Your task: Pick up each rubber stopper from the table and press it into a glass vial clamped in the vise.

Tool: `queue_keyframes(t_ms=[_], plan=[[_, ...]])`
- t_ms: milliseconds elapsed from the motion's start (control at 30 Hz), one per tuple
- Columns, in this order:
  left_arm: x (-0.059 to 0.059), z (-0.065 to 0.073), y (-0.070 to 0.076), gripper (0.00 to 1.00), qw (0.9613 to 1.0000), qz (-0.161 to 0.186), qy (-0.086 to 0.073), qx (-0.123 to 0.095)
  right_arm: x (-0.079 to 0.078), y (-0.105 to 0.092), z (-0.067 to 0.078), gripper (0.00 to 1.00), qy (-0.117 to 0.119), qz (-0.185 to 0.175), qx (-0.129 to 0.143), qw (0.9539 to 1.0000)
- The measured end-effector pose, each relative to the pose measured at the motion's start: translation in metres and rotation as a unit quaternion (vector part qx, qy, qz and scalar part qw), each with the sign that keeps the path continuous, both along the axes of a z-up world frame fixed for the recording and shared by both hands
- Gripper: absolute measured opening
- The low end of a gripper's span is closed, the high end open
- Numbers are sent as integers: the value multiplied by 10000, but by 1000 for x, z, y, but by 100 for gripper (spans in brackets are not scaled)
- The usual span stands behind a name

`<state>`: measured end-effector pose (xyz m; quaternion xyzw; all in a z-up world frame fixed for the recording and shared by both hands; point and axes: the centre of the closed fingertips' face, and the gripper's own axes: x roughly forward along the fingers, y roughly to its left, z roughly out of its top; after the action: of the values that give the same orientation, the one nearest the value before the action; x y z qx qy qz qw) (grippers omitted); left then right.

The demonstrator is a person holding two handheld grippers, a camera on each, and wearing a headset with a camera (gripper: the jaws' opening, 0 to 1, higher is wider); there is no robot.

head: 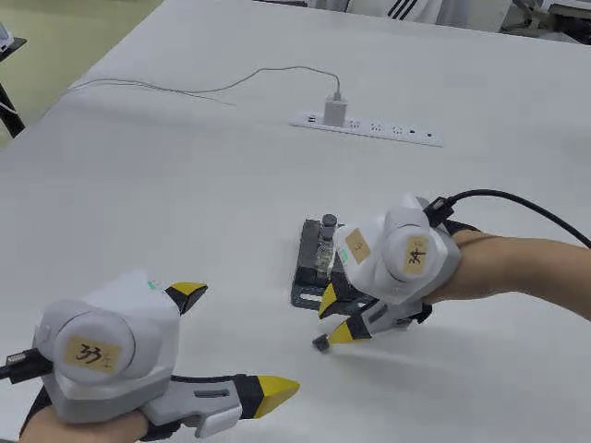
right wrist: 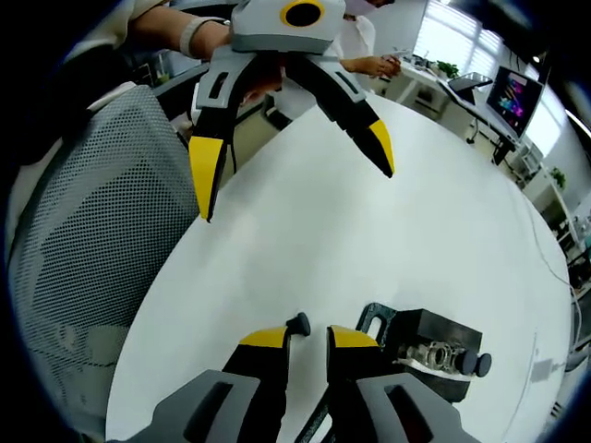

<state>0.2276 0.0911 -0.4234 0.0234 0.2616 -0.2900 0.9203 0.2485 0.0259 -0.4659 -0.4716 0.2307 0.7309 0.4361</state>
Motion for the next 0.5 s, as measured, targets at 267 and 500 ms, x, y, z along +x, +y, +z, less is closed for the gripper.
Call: queue_keyframes(t_ms=[267,500], plan=[[0,0,1,89,10000,19,-1,-14,-1,-1,-4,6,-96,258,-105,9996],[0,0,2,89,10000,26,3,-23,-1,-1,-5,2,-130,377,-133,9991]])
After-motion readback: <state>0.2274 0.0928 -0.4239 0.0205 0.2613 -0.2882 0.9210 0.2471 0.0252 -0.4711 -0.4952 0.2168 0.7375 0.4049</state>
